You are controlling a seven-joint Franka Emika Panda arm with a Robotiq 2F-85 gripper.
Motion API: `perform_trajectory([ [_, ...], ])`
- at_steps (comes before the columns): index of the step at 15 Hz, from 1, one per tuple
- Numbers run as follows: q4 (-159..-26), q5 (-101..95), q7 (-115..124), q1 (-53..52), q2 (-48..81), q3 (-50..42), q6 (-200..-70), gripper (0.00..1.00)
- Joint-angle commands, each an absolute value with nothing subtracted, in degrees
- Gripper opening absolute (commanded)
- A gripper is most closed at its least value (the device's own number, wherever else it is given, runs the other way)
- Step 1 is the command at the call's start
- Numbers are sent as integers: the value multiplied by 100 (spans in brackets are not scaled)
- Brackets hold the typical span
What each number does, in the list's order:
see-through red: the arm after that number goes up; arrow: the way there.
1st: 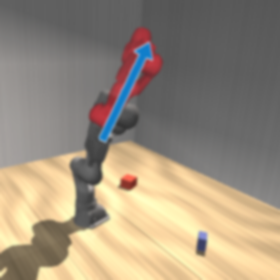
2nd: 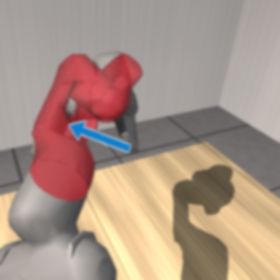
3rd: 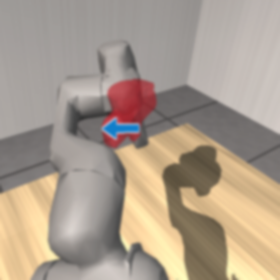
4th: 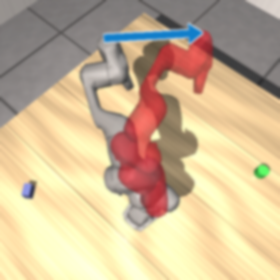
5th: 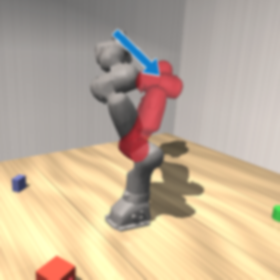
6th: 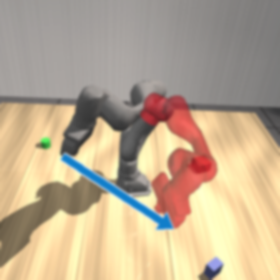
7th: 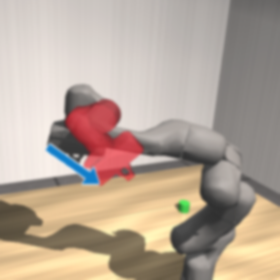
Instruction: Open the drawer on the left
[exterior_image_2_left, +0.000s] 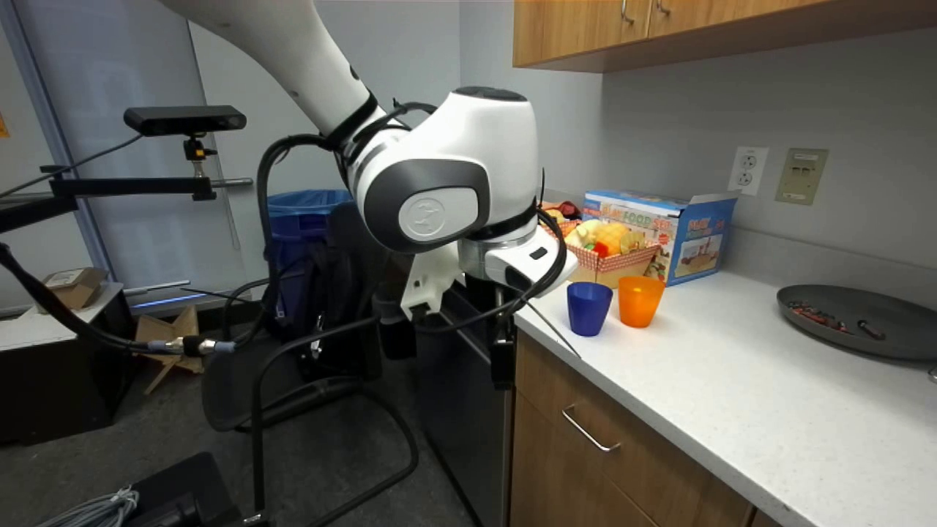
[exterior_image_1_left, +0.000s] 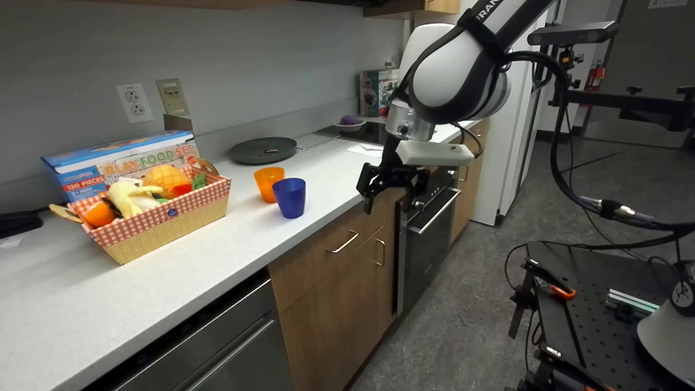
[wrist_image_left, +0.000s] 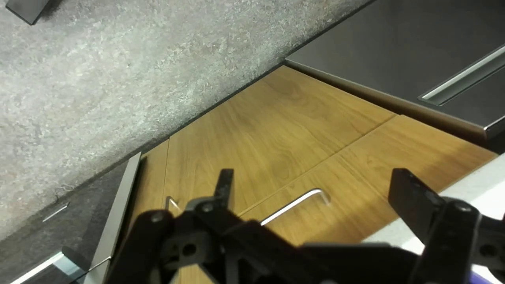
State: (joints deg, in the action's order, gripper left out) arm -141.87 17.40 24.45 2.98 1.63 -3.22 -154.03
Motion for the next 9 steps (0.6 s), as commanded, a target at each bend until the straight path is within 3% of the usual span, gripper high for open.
perform_trajectory([
  [1, -14182, 1805, 2457, 311, 213, -357, -15442, 100],
  [9, -14100, 2033, 2433, 333, 388, -376, -15536, 100],
])
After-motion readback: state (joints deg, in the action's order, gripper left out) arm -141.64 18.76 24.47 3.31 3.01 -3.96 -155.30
